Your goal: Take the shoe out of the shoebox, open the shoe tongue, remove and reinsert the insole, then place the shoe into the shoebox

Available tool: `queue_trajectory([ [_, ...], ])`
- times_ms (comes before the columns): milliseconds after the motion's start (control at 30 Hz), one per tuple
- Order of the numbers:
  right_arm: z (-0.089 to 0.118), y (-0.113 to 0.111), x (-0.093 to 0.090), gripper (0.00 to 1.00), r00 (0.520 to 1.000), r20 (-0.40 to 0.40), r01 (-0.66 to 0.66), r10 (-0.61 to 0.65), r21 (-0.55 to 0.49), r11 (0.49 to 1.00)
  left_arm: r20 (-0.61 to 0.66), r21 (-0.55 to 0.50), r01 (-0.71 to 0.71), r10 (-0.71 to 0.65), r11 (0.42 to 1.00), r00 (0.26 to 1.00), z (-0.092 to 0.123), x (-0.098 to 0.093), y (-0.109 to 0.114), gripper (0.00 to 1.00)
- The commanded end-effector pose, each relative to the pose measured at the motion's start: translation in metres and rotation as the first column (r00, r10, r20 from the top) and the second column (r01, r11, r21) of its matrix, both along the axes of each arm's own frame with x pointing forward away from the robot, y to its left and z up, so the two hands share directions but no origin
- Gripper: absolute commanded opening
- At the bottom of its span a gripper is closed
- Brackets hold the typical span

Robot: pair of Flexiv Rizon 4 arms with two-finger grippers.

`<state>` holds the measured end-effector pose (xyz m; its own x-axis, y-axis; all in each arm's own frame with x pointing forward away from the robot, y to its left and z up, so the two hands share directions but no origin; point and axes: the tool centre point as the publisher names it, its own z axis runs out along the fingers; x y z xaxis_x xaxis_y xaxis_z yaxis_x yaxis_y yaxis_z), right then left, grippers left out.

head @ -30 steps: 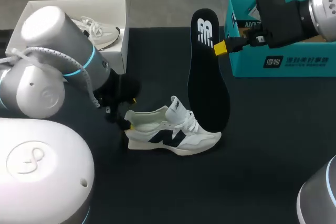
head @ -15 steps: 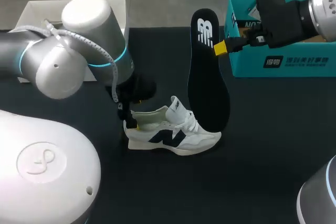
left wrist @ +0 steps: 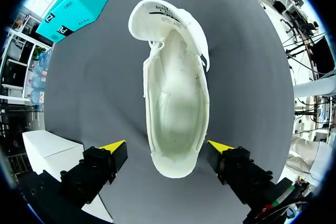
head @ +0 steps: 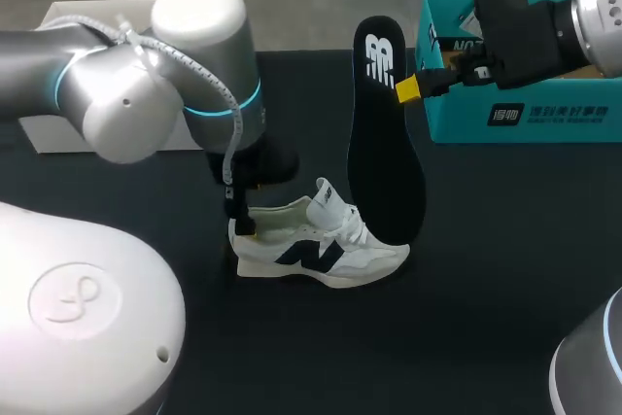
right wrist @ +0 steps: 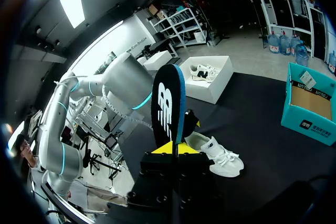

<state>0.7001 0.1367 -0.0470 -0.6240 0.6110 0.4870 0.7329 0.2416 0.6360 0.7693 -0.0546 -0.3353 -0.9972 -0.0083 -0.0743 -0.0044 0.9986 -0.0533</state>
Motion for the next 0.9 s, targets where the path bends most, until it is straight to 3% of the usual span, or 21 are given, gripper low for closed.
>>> queue_trajectory([
  [33, -0.001, 0.002, 0.001, 0.0, 1.0, -0.002, 0.001, -0.001, -0.001, 1.0, 0.002, 0.002, 0.0, 0.0, 1.0, 1.0, 0.0, -0.001, 0.0, 1.0],
  [567, -0.001, 0.002, 0.001, 0.0, 1.0, -0.002, 0.001, -0.001, -0.001, 1.0, 0.0, -0.005, 0.017, -0.017, 1.0, 1.0, 0.0, 0.001, -0.002, 1.0],
  [900, -0.001, 0.002, 0.001, 0.0, 1.0, -0.002, 0.001, -0.001, -0.001, 1.0, -0.035, -0.045, 0.046, -0.048, 0.998, 0.998, 0.001, 0.014, -0.025, 1.0],
])
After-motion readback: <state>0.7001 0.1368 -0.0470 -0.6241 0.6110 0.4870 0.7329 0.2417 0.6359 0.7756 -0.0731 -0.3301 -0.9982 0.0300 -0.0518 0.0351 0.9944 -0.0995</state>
